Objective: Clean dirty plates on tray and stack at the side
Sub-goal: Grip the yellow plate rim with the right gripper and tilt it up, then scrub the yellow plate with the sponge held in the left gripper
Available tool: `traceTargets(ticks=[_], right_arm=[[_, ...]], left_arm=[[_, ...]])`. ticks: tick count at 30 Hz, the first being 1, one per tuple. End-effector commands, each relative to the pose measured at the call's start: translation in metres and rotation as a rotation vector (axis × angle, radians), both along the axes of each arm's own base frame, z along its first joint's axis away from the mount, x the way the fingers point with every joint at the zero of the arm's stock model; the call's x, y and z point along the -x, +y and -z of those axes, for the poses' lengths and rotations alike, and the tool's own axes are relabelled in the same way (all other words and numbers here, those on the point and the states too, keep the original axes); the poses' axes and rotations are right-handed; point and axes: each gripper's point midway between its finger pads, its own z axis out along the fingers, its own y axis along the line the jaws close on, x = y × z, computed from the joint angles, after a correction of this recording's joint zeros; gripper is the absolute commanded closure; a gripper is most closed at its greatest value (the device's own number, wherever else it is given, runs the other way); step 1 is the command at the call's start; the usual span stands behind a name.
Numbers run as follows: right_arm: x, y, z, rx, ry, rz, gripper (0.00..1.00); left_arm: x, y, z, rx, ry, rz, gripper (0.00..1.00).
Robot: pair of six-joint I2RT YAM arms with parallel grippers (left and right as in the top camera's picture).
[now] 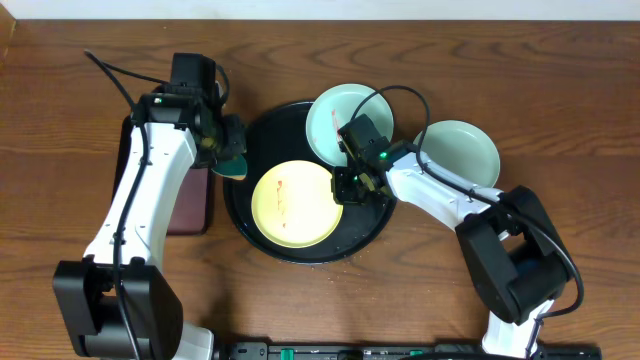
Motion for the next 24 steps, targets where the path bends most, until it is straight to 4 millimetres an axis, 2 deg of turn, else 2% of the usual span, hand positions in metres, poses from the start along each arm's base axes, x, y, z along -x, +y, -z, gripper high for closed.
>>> traceTargets(ticks=[1,2,5,12,16,24], right_arm=[[0.001,-0.005,0.013,0.014,0.031,0.01,0.94],[0.001,-0.005,0.014,0.012,0.035,0.011,0.99],[0.0,-0.006,0.014,0.011,0.035,0.013,0.99],[-0.001,-0.005,0.013,0.006,0.033,0.016,0.99],[-0.001,-0.005,0.013,0.005,0.032,0.015,0.99],[-0.001,-0.005,0.013,0.005,0.033,0.015,0.99]], left_arm=[[0.006,-0.009,0.0,0.036,0.019,0.077,0.92],[0.009,-0.008,0.0,0.035,0.031,0.077,0.93],[0.018,-0.011,0.005,0.052,0.068,0.08,0.93],[0.035,-0.036,0.031,0.096,0.133,0.058,0.92],[0.042,-0.053,0.054,0.073,0.172,0.018,0.93],[0.053,-0.059,0.106,-0.081,0.288,-0.1,0.93]])
